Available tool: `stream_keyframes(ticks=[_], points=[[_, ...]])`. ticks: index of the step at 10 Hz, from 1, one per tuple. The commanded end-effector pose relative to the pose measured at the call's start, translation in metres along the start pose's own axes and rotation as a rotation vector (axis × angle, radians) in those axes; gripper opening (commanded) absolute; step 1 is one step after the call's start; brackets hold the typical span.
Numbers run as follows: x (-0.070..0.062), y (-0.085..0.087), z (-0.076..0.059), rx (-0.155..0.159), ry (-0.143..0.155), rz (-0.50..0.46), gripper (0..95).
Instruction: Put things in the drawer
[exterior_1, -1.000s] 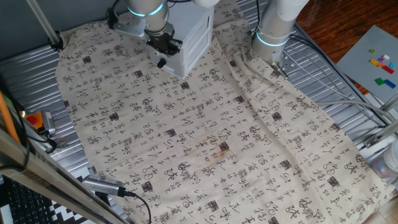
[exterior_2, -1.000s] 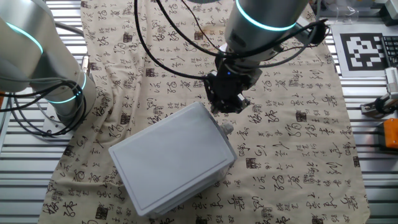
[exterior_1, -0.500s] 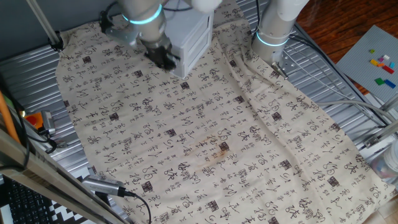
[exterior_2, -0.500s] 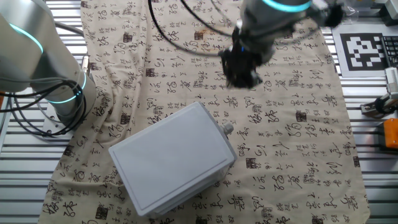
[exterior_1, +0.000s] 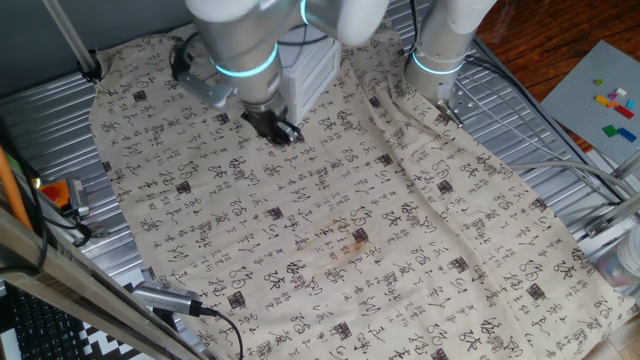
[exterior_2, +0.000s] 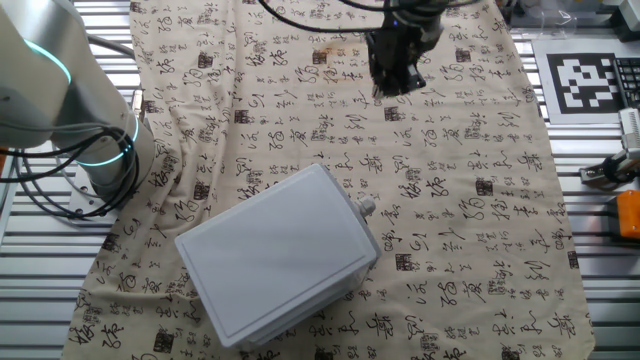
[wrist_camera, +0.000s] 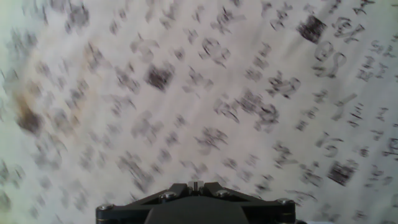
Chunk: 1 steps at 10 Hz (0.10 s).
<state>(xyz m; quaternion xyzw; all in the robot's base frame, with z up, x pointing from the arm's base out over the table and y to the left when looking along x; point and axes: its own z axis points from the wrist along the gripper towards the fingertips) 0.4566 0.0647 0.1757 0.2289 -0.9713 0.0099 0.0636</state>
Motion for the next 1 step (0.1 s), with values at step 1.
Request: stream_keyframes(ticks=[1], points=[[0.0009, -0.0001, 0.0003, -0.002, -0.005, -0.013, 0.0]])
